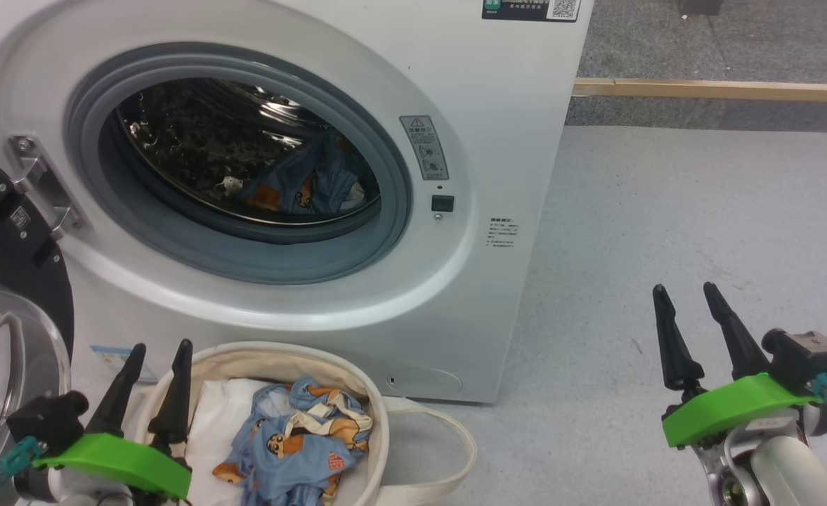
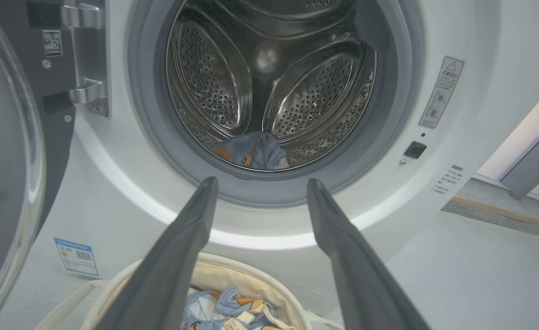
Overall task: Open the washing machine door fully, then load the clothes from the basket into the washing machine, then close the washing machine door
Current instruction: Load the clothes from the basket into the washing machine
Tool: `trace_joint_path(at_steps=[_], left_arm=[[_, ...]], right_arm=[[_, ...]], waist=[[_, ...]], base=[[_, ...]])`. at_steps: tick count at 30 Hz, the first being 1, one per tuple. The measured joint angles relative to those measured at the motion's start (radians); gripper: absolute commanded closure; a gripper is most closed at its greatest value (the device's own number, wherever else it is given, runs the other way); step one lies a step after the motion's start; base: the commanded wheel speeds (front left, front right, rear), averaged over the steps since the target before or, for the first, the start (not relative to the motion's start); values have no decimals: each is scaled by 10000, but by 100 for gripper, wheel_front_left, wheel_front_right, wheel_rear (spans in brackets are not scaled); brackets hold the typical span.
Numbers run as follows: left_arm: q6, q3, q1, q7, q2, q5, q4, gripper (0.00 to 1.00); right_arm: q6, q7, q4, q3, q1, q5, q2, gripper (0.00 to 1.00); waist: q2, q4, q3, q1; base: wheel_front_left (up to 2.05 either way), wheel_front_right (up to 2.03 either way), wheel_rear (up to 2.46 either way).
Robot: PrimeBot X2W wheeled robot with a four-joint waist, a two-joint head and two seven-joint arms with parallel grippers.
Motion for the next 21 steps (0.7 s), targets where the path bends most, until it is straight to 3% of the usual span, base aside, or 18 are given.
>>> trace_joint_path(at_steps=[13,21], left_arm=[[12,40,-68,-2,-119,311,355,0],[2,-491,-1328,-2,-529,115,2090,0]], right_arm=[[0,0,370,309,-119,35,-6,0],[0,0,552,431,-1547,13,-245,0]], waist=[[0,-59,387,0],[0,-158,1470,1]], base=[[0,0,0],[0,0,0]])
